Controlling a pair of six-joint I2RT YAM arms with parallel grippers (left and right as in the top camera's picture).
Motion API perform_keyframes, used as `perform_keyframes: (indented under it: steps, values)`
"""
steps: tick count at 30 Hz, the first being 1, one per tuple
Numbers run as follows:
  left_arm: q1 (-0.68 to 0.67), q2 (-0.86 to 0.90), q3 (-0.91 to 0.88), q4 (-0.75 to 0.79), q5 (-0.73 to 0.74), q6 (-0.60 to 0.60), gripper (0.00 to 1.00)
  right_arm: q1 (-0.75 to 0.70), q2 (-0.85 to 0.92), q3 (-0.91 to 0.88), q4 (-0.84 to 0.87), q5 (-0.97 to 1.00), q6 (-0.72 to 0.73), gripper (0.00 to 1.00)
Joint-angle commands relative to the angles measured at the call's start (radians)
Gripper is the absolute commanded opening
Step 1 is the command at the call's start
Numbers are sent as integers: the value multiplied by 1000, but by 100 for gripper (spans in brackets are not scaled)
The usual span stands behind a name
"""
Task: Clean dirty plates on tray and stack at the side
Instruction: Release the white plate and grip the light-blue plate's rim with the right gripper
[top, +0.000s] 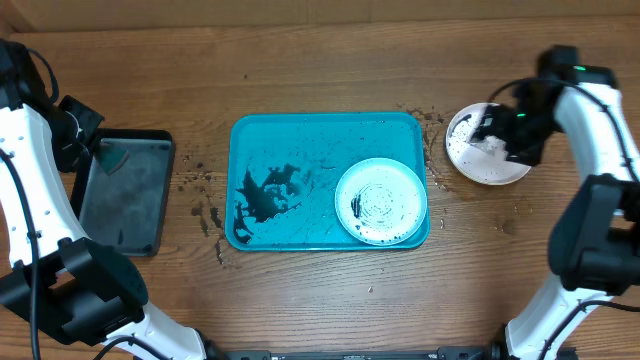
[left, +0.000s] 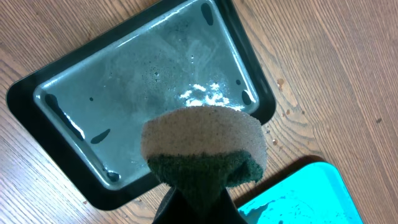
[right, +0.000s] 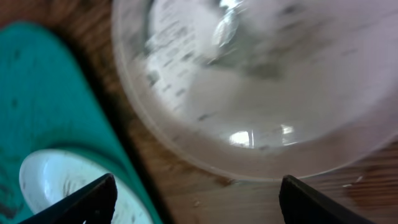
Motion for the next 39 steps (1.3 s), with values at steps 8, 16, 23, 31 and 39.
perform_keyframes:
  steps: [8,16,23,31,39]
  values:
    - [-7,6,-3,2,6,6,4,360,-46,-79,-12,178,89,75]
    - [-8,6,-3,4,27,16,5,402,-46,-200,46,180,114,41]
    - [-8,6,-3,4,30,17,4,402,-46,-231,72,171,115,37]
    - [-7,6,-3,4,30,17,4,402,-40,-263,93,164,136,32]
    - [-8,6,-3,4,30,17,4,402,-40,-275,109,119,136,32]
